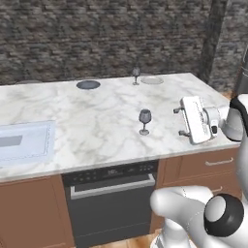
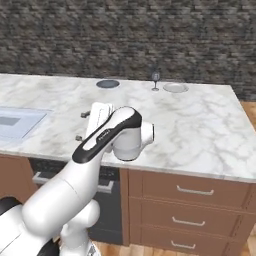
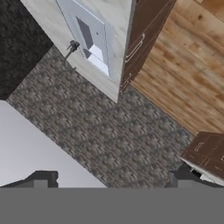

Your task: Retrieve the wine glasses from the counter and place one next to each plate.

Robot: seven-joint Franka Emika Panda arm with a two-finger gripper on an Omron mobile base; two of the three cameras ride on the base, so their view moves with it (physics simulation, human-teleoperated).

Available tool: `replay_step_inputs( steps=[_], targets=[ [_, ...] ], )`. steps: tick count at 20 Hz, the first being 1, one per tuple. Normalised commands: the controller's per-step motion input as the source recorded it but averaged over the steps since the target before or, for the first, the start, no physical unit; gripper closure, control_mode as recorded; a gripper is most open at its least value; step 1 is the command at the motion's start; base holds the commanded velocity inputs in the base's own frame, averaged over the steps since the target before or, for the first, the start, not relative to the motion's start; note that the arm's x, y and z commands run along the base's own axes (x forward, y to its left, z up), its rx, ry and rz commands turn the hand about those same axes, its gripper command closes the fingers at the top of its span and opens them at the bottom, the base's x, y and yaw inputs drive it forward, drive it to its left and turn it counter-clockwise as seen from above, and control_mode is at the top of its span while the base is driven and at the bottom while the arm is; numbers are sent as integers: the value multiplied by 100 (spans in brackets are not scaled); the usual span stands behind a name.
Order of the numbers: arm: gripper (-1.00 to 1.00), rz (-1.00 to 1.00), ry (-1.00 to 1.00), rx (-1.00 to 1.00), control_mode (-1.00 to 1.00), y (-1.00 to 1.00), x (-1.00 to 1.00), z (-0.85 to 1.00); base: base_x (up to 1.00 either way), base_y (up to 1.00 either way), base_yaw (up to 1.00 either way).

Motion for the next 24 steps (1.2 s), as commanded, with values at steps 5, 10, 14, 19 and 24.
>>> replay_step_inputs(
  steps=[5, 10, 14, 19, 24],
  targets=[
    [-100, 0, 0, 0, 100, 0, 0, 0, 67, 3, -17],
    [-100, 0, 0, 0, 100, 0, 0, 0, 87, 11, -6],
    [-100, 0, 0, 0, 100, 0, 0, 0, 79, -4, 0],
    [-100, 0, 0, 0, 100, 0, 0, 0, 41, -26, 23],
    [-100, 0, 0, 0, 100, 0, 0, 0, 23, -15, 37]
  ],
)
